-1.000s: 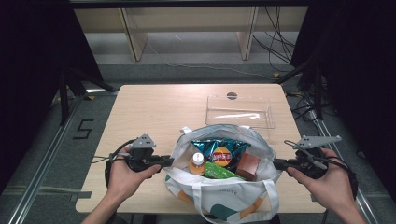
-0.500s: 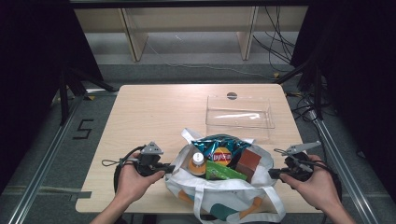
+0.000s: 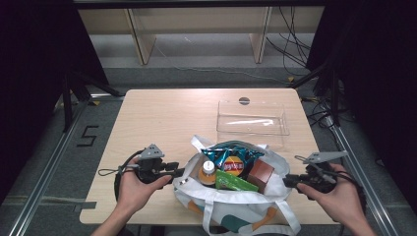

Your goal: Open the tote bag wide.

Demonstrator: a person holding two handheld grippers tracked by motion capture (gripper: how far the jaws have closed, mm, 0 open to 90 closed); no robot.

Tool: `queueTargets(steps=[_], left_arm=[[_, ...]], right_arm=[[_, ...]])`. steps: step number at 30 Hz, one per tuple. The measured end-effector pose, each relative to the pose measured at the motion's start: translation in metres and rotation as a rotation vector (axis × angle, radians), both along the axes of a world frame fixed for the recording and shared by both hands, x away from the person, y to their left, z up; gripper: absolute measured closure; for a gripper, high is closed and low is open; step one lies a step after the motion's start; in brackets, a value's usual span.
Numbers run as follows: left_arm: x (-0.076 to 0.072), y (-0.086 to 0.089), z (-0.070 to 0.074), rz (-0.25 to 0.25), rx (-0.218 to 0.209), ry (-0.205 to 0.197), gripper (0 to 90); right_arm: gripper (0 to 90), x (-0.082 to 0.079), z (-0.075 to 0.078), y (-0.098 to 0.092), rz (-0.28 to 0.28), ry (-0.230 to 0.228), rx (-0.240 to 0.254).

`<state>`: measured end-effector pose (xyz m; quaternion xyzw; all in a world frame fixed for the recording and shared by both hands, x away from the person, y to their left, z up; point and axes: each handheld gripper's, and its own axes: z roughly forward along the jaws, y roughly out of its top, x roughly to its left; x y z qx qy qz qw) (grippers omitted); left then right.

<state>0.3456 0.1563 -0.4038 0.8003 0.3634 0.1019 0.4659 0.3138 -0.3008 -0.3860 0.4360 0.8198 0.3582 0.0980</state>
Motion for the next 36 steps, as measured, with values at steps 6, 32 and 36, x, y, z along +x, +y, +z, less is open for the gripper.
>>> queueTargets(steps=[6,32,36], left_arm=[[0.011,-0.010,0.016,-0.066,0.021,-0.082,56.5],[0.060,-0.045,-0.038,-0.100,0.201,-0.029,87.7],[0.064,-0.050,-0.046,-0.104,0.209,-0.018,87.6]], right_arm=[[73.8,0.007,0.029,-0.004,0.034,-0.147,0.001],[89.2,0.072,-0.038,0.038,0.104,-0.070,-0.197],[89.3,0.077,-0.050,0.042,0.099,-0.040,-0.202]])
